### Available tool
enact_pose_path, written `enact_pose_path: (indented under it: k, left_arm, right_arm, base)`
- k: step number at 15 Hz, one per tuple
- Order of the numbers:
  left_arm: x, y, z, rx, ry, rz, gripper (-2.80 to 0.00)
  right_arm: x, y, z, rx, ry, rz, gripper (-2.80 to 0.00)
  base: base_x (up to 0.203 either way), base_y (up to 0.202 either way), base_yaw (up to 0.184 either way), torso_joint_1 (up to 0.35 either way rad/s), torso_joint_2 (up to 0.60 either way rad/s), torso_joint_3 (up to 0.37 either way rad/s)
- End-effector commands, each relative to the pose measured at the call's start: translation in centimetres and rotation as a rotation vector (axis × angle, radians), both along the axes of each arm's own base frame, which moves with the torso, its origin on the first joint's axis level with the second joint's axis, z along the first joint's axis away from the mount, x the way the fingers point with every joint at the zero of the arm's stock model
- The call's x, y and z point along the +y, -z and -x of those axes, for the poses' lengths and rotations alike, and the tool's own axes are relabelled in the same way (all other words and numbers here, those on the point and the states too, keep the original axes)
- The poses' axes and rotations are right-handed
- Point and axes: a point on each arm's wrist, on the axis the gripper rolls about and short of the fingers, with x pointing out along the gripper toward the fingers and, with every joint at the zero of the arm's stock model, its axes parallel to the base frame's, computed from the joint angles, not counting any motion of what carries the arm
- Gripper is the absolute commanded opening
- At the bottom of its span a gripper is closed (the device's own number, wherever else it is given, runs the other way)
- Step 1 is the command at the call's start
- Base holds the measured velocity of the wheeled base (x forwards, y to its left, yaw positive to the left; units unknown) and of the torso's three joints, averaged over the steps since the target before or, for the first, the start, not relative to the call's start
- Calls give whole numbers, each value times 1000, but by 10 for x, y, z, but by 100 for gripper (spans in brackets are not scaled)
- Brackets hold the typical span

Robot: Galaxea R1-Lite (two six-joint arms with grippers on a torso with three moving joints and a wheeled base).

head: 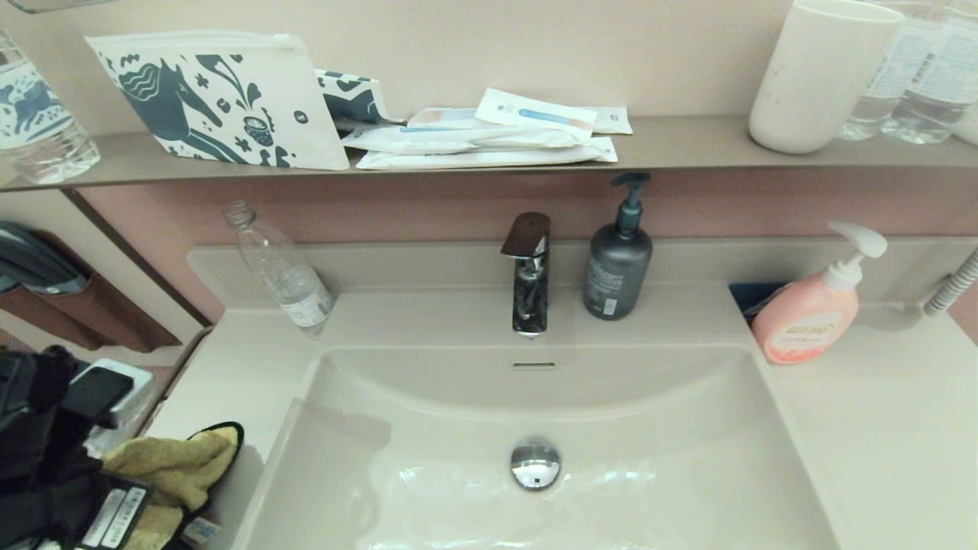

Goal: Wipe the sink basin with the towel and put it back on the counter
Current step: Wipe the sink

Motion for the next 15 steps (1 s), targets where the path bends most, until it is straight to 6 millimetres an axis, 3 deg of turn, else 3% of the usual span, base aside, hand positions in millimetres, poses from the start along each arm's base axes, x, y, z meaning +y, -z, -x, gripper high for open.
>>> enact_pose_path:
  k: [1, 4, 7, 12, 15]
  left_arm:
    - [-7, -9, 16, -142, 89, 38, -280]
    - [-9, -15, 5, -284, 119, 65, -280]
    - [-6, -18, -9, -303, 115, 4, -280]
    - [20, -13, -72, -303, 34, -165, -280]
    - [31, -7, -98, -275, 12, -208, -280]
  right_arm:
    - [0, 0, 0, 1, 0, 0, -280]
    - [0, 0, 0, 1, 0, 0, -280]
    - [0, 0, 0, 1, 0, 0, -280]
    - [0, 0, 0, 1, 0, 0, -280]
    - [0, 0, 0, 1, 0, 0, -280]
  base:
    - [0, 0, 0, 0, 0, 0]
    - [0, 0, 0, 0, 0, 0]
    - [0, 0, 0, 0, 0, 0]
    - [0, 0, 0, 0, 0, 0]
    - [0, 0, 0, 0, 0, 0]
